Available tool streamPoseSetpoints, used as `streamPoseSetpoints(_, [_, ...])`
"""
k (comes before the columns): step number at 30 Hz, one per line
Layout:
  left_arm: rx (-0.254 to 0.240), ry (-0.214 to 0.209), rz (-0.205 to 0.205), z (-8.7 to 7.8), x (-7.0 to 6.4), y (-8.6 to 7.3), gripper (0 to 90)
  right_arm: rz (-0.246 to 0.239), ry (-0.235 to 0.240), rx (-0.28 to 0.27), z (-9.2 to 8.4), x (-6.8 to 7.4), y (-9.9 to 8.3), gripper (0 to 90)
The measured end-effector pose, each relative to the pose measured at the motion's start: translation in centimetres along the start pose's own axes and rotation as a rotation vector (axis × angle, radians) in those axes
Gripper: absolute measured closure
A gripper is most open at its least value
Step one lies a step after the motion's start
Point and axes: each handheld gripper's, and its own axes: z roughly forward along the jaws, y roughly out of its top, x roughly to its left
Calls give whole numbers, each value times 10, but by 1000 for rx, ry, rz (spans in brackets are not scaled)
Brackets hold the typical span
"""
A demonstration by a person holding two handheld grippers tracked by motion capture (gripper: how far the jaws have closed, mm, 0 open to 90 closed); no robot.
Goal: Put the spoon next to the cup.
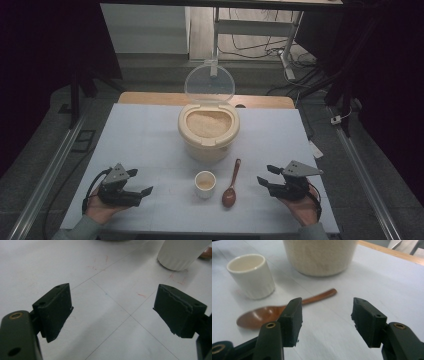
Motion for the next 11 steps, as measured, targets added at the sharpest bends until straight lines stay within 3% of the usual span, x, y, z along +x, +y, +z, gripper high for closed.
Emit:
streamPoseSetpoints(2, [0, -1, 1, 0, 0, 0, 146, -1, -18, 7, -4, -3, -3, 404])
streamPoseSetpoints(11, [-7, 4, 4, 1, 1, 1, 131, -8, -1, 5, -5, -4, -5, 364])
